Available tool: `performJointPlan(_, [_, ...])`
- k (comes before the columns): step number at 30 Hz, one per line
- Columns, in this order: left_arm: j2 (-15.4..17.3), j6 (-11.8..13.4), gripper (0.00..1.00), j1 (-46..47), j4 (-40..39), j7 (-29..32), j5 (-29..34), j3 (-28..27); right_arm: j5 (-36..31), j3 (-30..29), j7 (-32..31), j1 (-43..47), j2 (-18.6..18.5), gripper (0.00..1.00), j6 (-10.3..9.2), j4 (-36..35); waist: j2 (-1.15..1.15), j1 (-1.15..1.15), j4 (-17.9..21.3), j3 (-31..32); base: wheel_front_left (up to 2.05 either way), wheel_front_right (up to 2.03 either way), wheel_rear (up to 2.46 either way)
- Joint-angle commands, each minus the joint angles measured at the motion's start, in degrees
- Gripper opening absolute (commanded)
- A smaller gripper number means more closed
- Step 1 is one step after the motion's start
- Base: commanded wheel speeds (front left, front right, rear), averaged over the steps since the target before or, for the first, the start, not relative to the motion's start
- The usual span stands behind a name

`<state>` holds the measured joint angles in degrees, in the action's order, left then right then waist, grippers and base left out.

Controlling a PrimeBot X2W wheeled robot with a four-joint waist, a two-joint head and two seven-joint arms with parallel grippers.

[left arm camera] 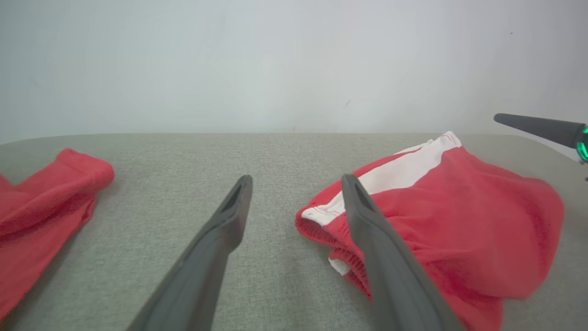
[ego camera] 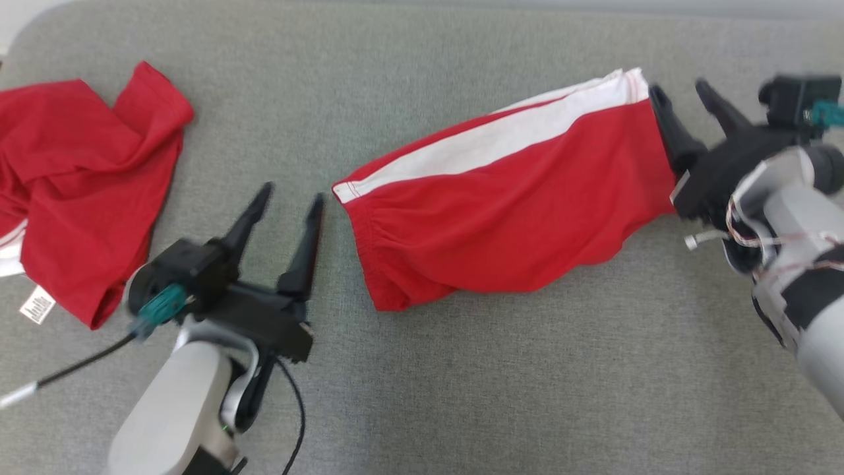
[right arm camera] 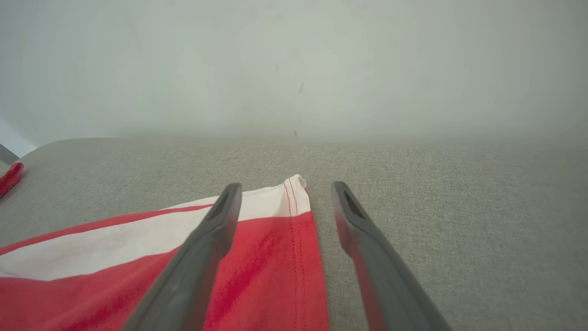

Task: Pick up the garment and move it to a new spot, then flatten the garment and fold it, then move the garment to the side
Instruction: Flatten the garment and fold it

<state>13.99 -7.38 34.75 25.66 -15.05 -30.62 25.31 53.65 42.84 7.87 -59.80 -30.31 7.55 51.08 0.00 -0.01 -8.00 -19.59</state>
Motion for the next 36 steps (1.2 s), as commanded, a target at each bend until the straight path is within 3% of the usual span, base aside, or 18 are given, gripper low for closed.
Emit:
performJointPlan(1, [-0.26, 0.73, 1.00, -2.37, -1.56, -0.19, 2.14, -2.14, 0.92, 0.61, 0.71, 1.92, -0.62, 1.00, -0.13, -0.04, 0.00, 0.01, 0.05, 2.02, 0.00, 0.00, 0.00])
performJointPlan(8, [-2.70, 2.71, 1.00, -12.01, -9.68, -0.19, 10.63, -10.56, 4.13, 2.00, 2.38, 6.98, -2.20, 1.00, -0.13, 1.65, 0.00, 0.01, -0.95, 4.05, 0.00, 0.00, 0.00])
performJointPlan(13, [-5.56, 2.42, 1.00, -17.57, -13.26, -0.19, 14.18, -14.80, 5.56, 2.59, 3.08, 8.85, -2.04, 1.00, -0.13, 3.92, 0.00, 0.01, -2.35, 4.35, 0.00, 0.00, 0.00])
performJointPlan(26, [-9.76, 0.62, 1.00, -22.34, -16.26, -0.19, 19.52, -19.02, 7.02, 4.39, 0.46, 9.52, 1.20, 1.00, -0.13, 10.15, 0.00, 0.01, -4.13, 3.68, 0.00, 0.00, 0.00])
performJointPlan(27, [-9.94, 0.49, 1.00, -22.44, -16.20, -0.19, 19.60, -19.17, 7.28, 4.62, -0.01, 9.55, 1.55, 0.51, -0.13, 10.36, 0.00, 0.01, -4.15, 3.66, 0.00, 0.00, 0.00])
performJointPlan(28, [-10.10, 0.36, 1.00, -22.50, -16.12, -0.19, 19.61, -19.36, 7.14, 5.01, -0.35, 9.48, 1.81, 0.09, -0.13, 10.45, 0.00, 0.01, -4.12, 3.67, 0.00, 0.00, 0.00])
performJointPlan(29, [-10.27, 0.35, 1.00, -22.57, -16.07, -0.19, 19.56, -19.60, 7.48, 5.24, -0.85, 9.52, 2.18, 0.00, -0.13, 10.28, 0.00, 0.01, -4.02, 3.72, 0.00, 0.00, 0.00])
performJointPlan(36, [-10.68, -0.02, 1.00, -24.01, -15.56, -0.19, 20.20, -21.34, 10.24, 4.62, 0.85, 11.11, 1.19, 0.00, -0.13, 8.77, 0.00, 0.01, -2.22, 5.96, 0.00, 0.00, 0.00])
